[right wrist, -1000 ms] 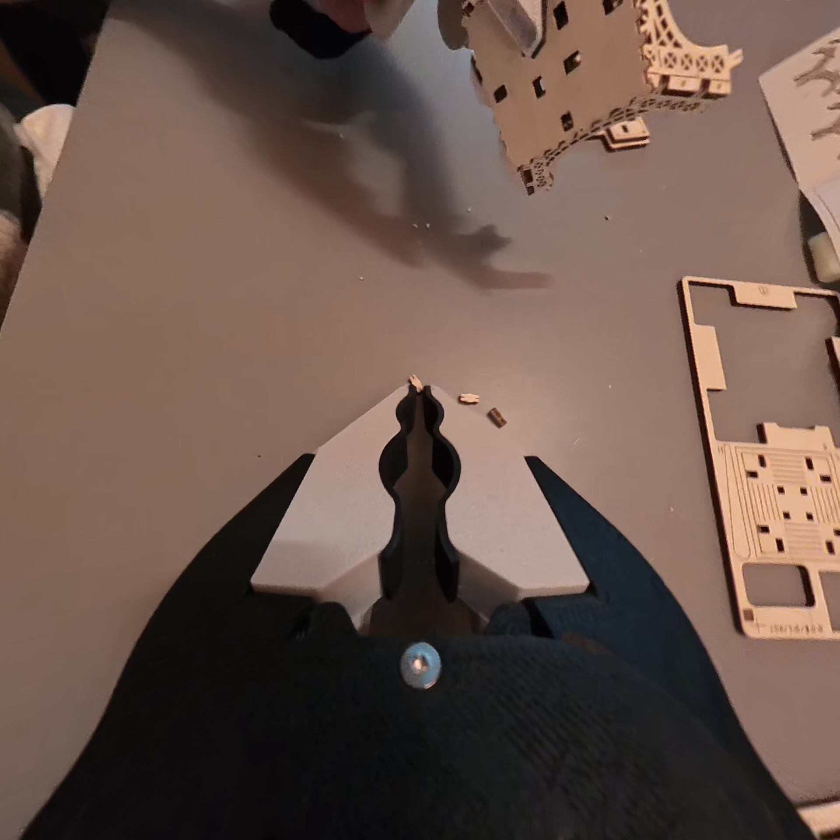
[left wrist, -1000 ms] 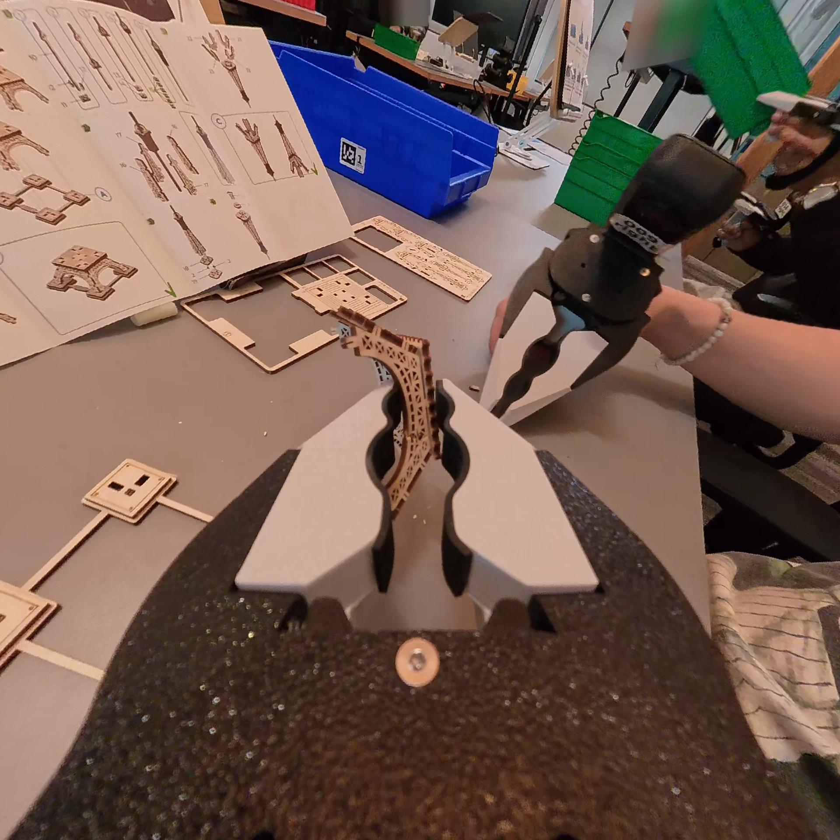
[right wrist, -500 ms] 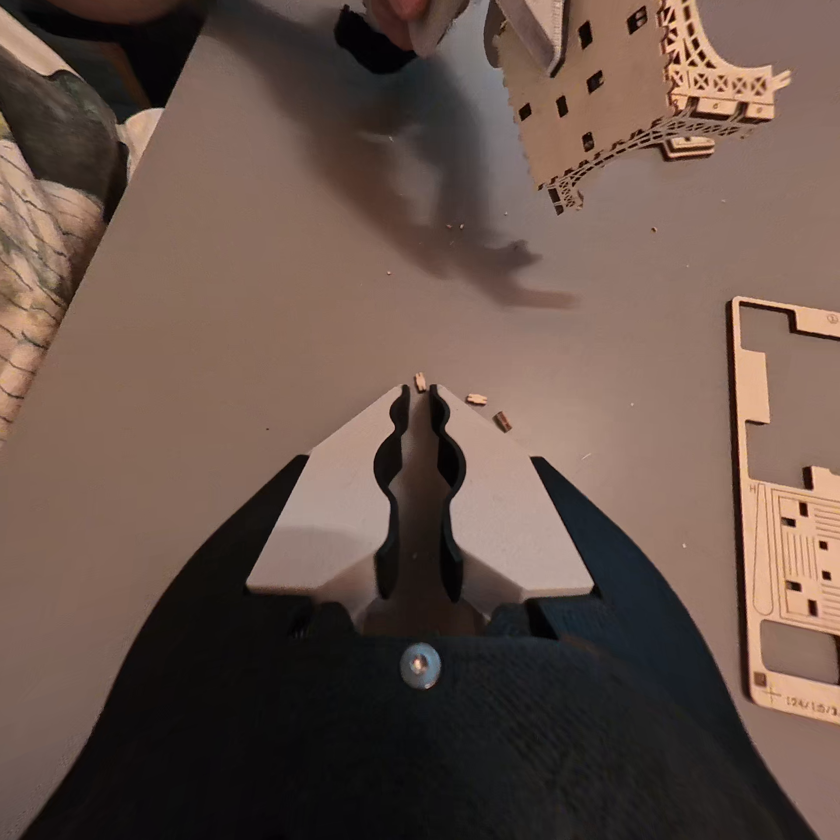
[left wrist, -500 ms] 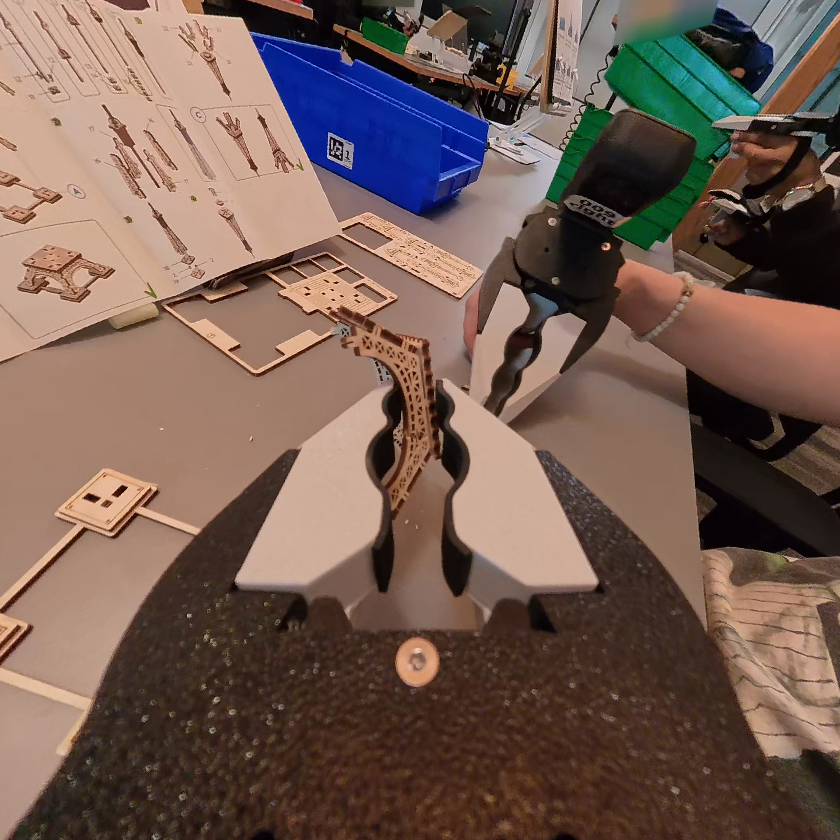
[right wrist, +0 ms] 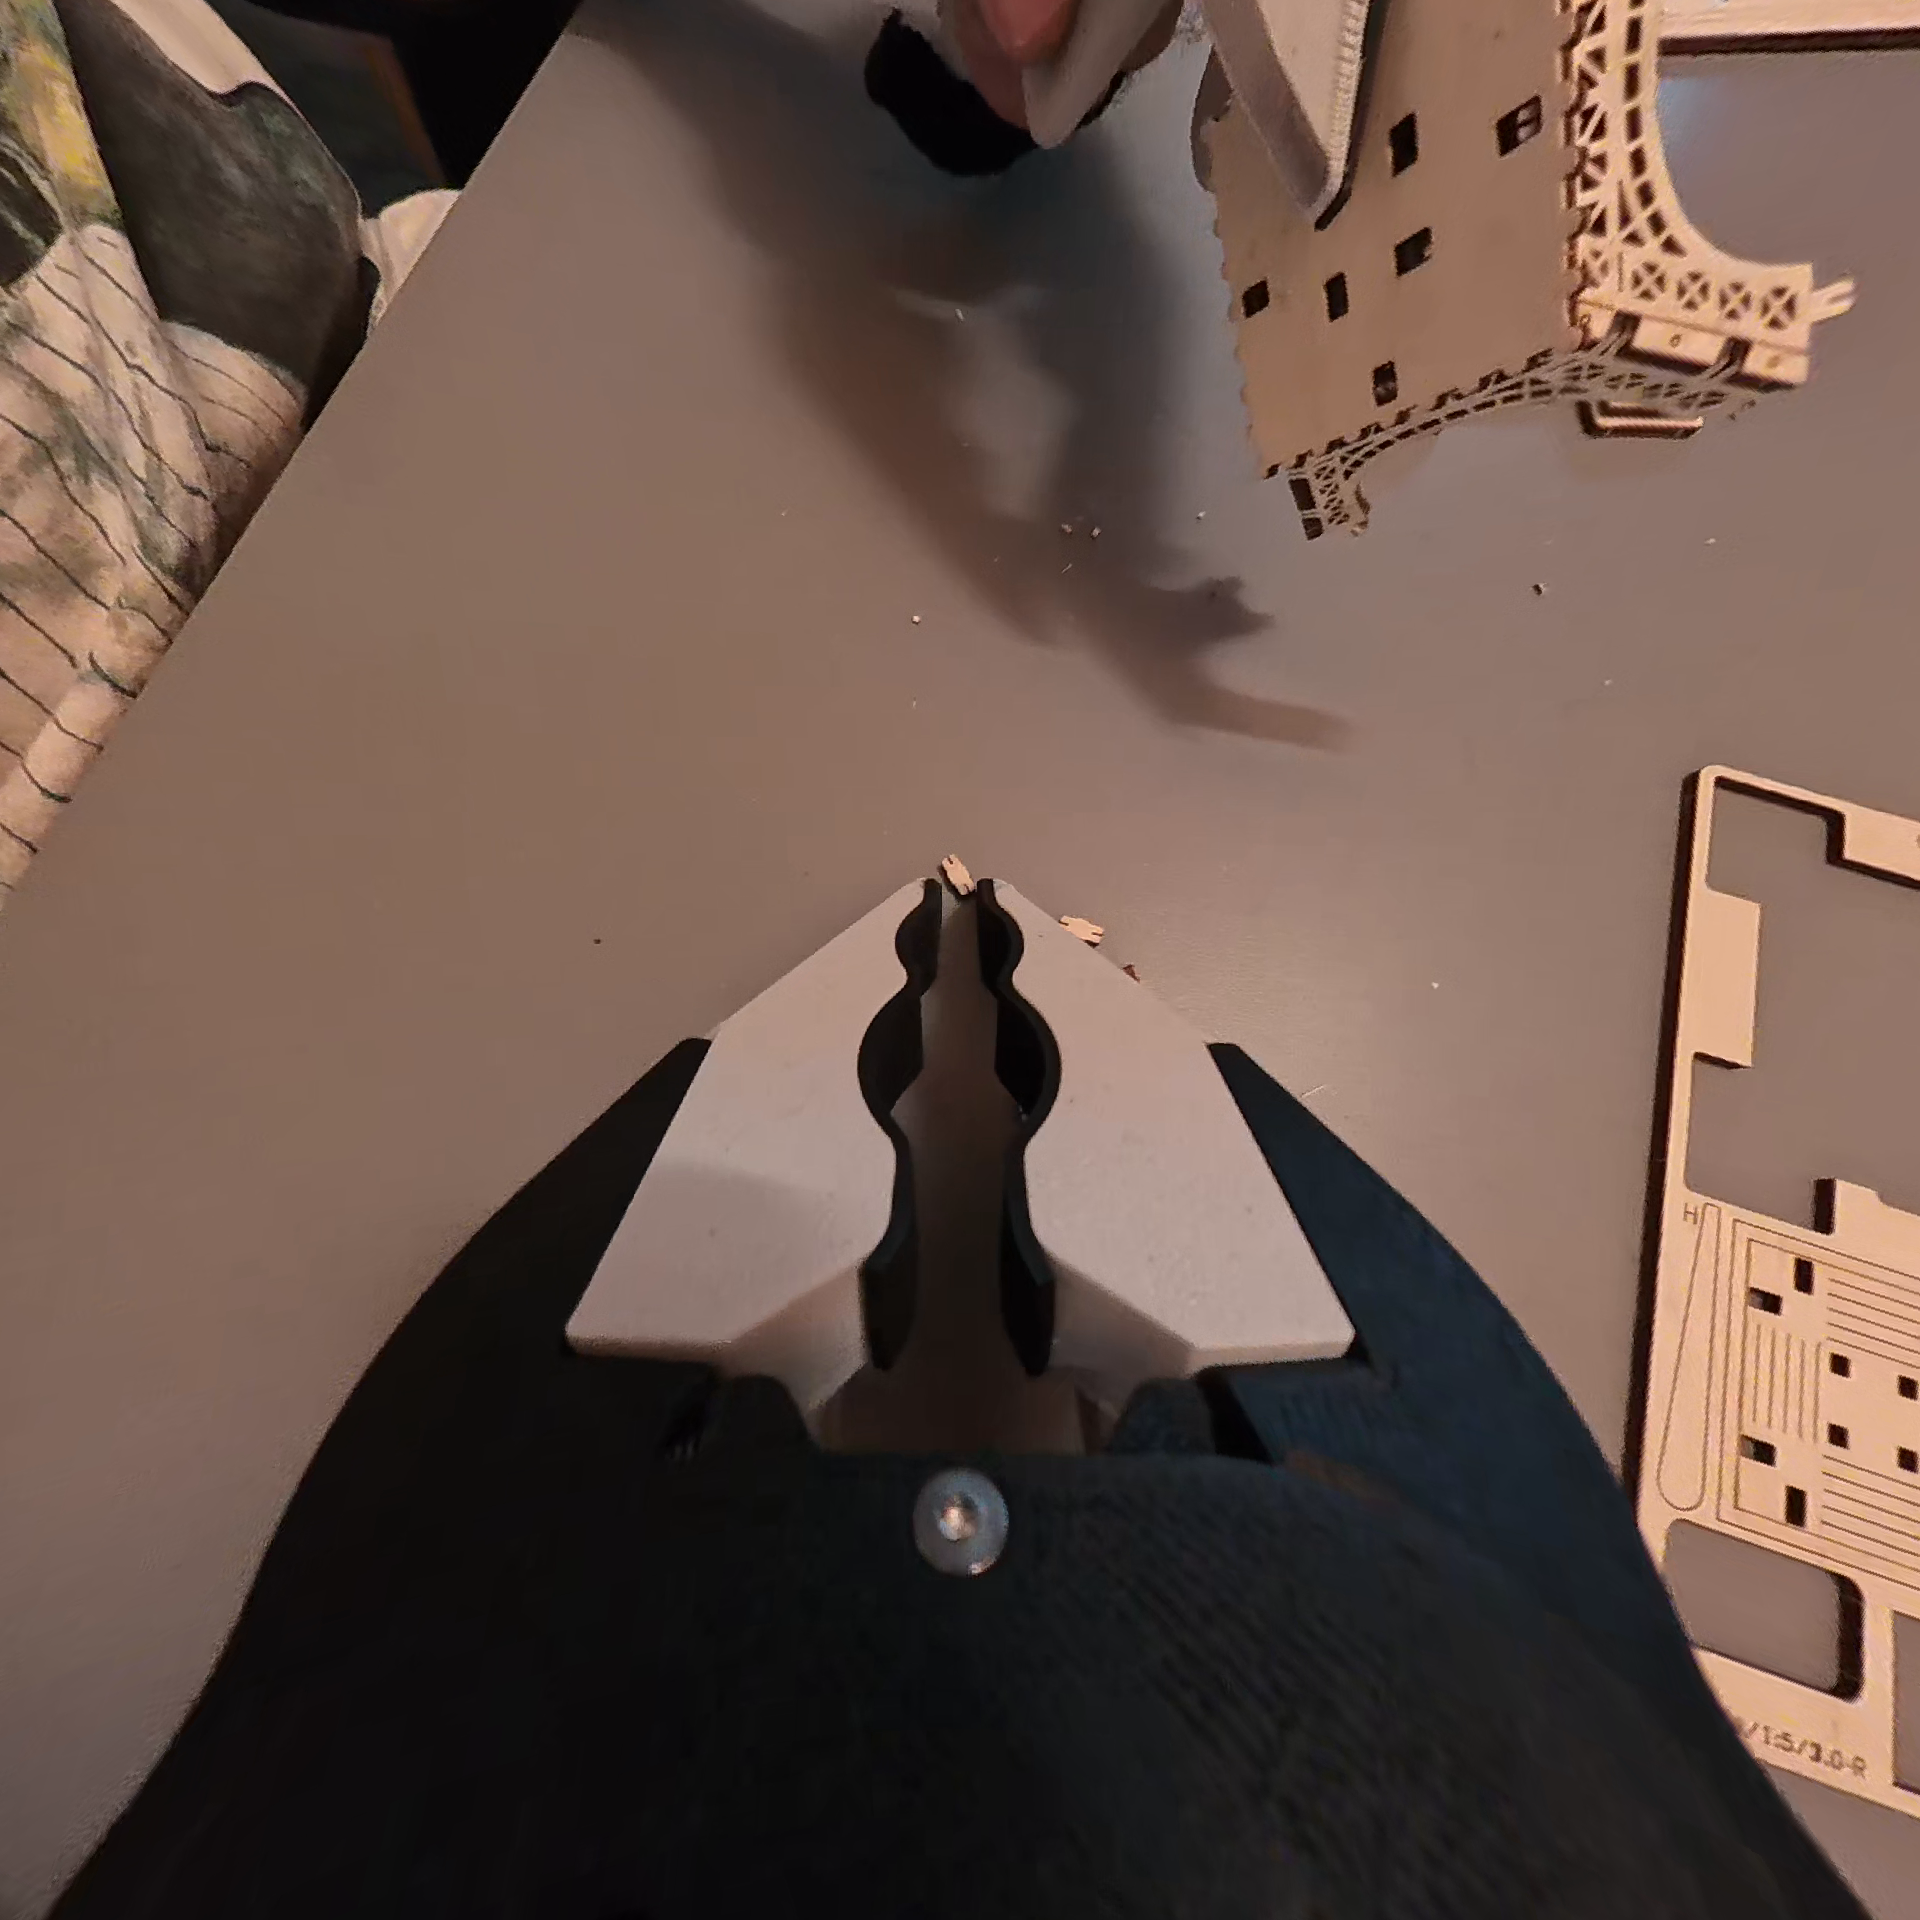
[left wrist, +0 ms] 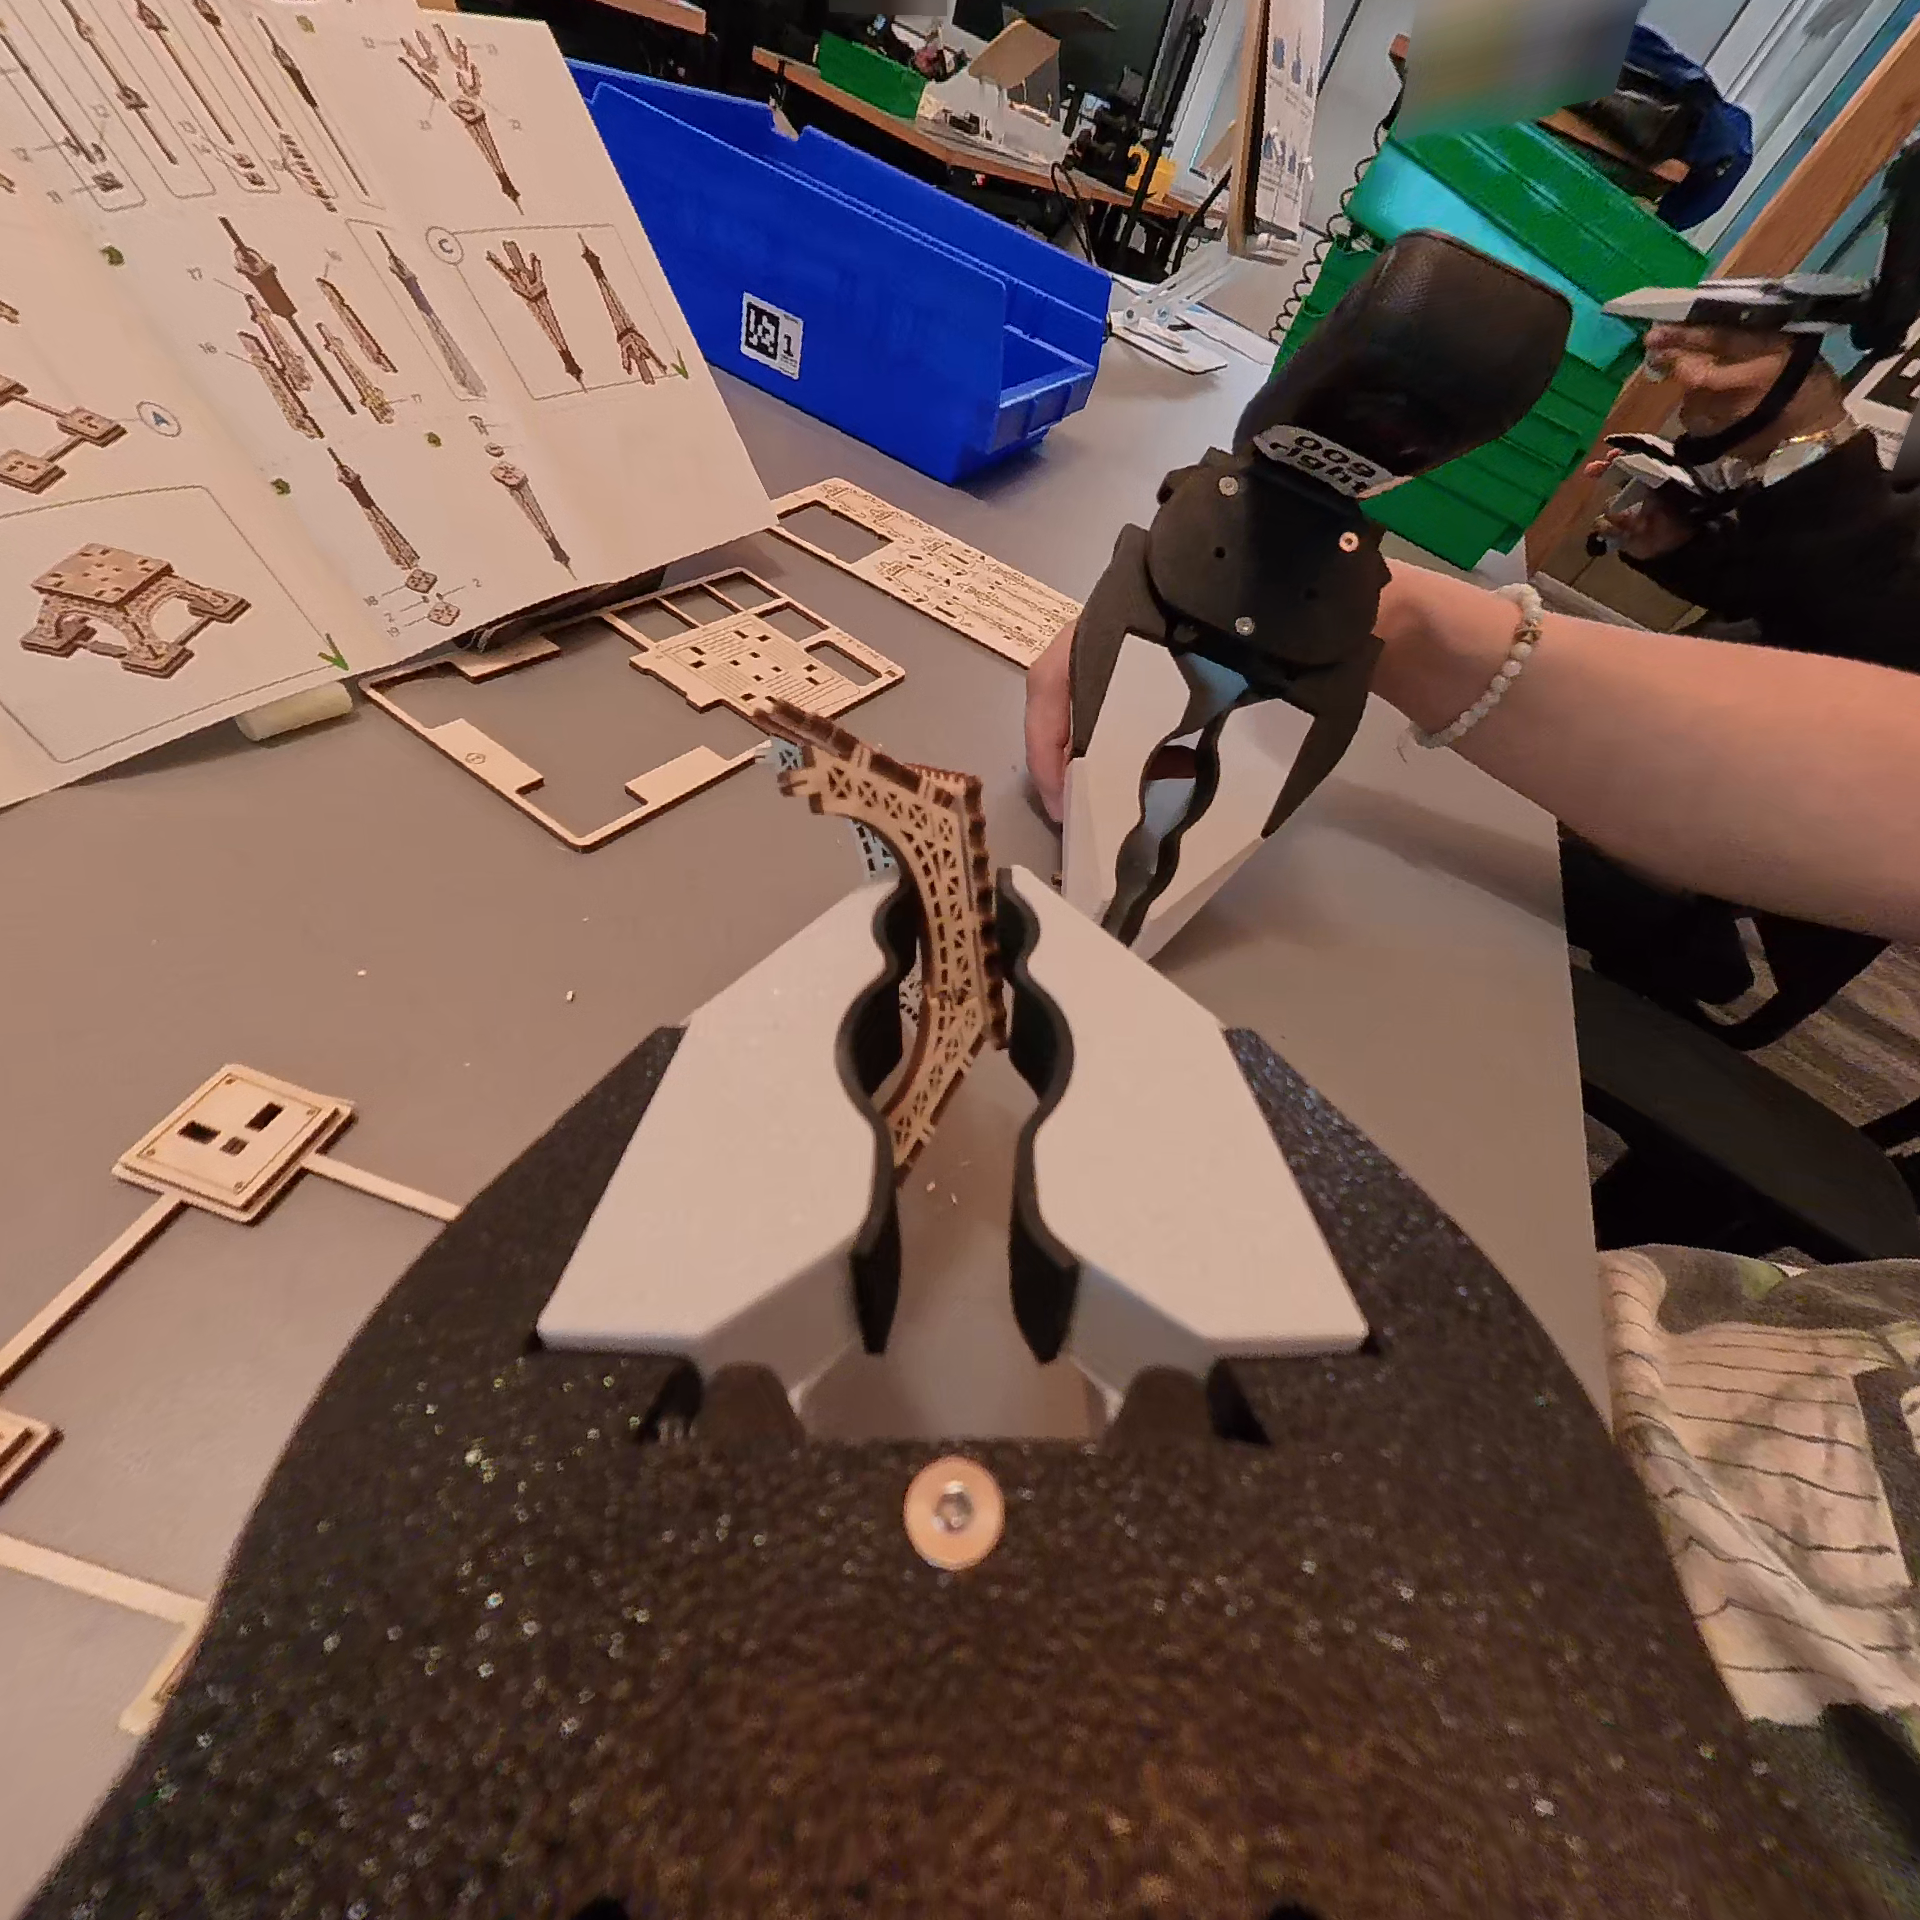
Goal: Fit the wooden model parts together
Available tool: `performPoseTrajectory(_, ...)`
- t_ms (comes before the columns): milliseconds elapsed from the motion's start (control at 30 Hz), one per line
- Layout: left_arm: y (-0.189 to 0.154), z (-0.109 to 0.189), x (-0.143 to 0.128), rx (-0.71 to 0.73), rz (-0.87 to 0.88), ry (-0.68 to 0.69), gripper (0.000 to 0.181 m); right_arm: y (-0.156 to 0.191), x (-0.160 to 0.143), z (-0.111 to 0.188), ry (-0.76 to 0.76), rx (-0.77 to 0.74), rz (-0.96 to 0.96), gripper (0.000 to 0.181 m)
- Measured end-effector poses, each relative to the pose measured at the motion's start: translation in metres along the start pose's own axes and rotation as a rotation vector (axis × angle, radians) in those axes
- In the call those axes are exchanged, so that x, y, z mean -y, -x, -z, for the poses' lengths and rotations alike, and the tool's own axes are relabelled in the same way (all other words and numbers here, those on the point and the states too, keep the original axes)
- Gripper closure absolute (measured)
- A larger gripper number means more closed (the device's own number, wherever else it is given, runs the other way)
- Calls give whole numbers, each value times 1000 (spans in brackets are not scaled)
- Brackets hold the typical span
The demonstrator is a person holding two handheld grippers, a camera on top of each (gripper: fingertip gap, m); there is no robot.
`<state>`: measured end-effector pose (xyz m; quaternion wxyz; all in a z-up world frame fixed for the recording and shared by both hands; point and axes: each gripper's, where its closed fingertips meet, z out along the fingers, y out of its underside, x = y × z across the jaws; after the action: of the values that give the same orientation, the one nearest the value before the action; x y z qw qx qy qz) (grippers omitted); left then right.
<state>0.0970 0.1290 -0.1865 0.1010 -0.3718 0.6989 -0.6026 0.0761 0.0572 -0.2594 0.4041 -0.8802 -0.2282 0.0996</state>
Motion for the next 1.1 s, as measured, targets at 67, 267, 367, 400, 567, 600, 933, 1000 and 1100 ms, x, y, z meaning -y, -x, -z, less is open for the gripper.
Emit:
performPoseTrajectory(67,-1,0,0,-1,-3,1,170,-2,0,0,10,-8,25,172)
performPoseTrajectory(267,-2,-2,-2,-6,-3,5,170,0,0,-1,96,84,92,176)
performPoseTrajectory(367,-2,-2,-1,-6,-6,5,170,0,1,-3,119,136,107,180)
performPoseTrajectory(400,-2,-2,-1,-5,-7,4,170,0,2,-4,124,152,111,180)
performPoseTrajectory(567,-1,0,-1,-7,-1,2,170,0,2,-4,126,202,93,180)
performPoseTrajectory(600,-1,0,-1,-8,-2,1,170,0,2,-4,122,202,84,180)
performPoseTrajectory(933,0,-1,-2,-9,2,5,170,-1,3,-5,8,-7,-24,180)
performPoseTrajectory(1000,1,-2,-3,-3,3,8,170,-1,3,-5,32,-79,-2,180)
performPoseTrajectory(1100,3,-2,-5,13,10,18,170,-4,4,-6,106,-250,101,181)
